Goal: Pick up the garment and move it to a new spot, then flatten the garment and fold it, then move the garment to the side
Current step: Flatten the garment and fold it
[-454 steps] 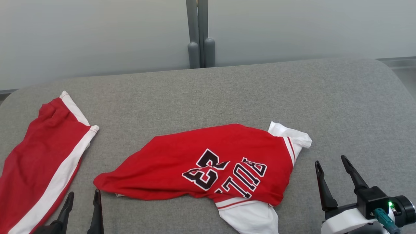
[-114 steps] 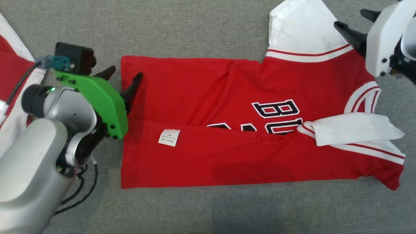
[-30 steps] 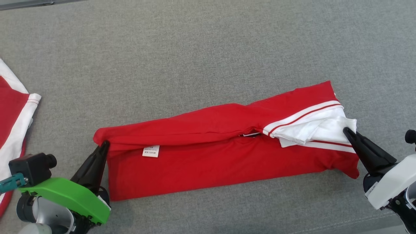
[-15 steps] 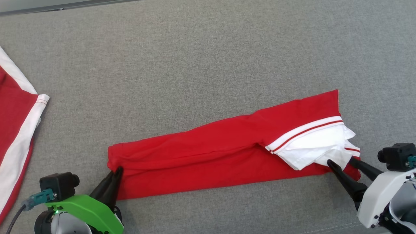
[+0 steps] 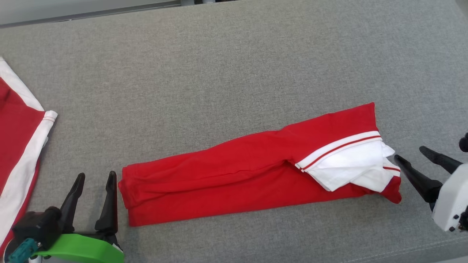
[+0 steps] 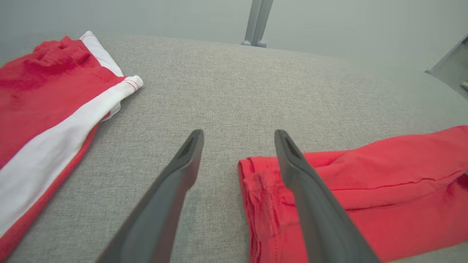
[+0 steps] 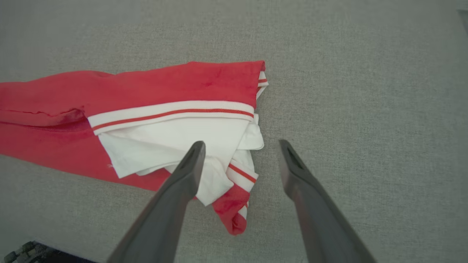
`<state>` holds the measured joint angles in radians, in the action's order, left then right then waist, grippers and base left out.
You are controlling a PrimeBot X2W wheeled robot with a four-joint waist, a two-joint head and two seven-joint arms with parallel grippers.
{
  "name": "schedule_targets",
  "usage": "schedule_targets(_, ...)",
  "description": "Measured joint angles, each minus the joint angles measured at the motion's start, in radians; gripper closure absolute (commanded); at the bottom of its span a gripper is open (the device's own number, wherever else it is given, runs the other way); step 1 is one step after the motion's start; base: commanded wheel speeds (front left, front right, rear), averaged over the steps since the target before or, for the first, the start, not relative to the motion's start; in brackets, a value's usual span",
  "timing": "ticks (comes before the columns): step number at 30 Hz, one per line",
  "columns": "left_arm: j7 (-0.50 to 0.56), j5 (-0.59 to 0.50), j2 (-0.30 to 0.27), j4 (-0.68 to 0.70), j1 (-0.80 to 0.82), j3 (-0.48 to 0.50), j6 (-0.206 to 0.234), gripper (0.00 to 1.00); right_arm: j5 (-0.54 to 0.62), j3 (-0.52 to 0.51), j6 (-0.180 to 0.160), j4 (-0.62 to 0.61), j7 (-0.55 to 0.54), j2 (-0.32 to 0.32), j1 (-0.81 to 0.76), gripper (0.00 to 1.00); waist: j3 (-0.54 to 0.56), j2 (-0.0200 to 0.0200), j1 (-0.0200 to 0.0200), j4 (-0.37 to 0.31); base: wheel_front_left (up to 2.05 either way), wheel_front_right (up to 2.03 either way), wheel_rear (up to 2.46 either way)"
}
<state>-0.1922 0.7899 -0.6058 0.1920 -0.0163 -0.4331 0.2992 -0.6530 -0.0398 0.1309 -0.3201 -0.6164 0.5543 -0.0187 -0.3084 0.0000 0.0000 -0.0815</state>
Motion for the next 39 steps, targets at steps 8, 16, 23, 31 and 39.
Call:
schedule_targets(8, -0.049, -0.063, 0.064, -0.103, 0.048, -0.039, -0.045, 0.0, 0.01, 0.028, 0.0, 0.254, -0.078, -0.085, 0.156, 0.0, 0.012, 0.0, 0.0, 0.048, 0.0, 0.0, 0.0)
schedule_targets(16, -0.064, -0.072, 0.115, -0.187, 0.075, -0.035, -0.084, 0.0, 0.023, 0.047, 0.0, 0.443, -0.083, -0.118, 0.203, 0.0, 0.02, 0.0, 0.0, 0.115, 0.0, 0.0, 0.0)
schedule_targets(23, -0.066, -0.092, 0.135, -0.22, 0.087, -0.023, -0.103, 0.0, -0.063, 0.045, -0.001, 0.528, -0.103, -0.145, 0.23, 0.0, 0.028, 0.0, 0.0, 0.146, 0.0, 0.0, 0.0)
schedule_targets(31, -0.069, -0.103, 0.149, -0.245, 0.087, -0.016, -0.119, 0.0, -0.146, 0.092, -0.001, 0.542, -0.148, -0.157, 0.234, 0.0, 0.052, 0.0, 0.0, 0.158, 0.0, 0.0, 0.0)
schedule_targets(39, -0.069, -0.107, 0.157, -0.256, 0.087, -0.012, -0.128, 0.0, -0.168, 0.101, 0.0, 0.56, -0.134, -0.147, 0.235, 1.0, 0.06, 0.0, 0.0, 0.162, 0.0, 0.0, 0.0)
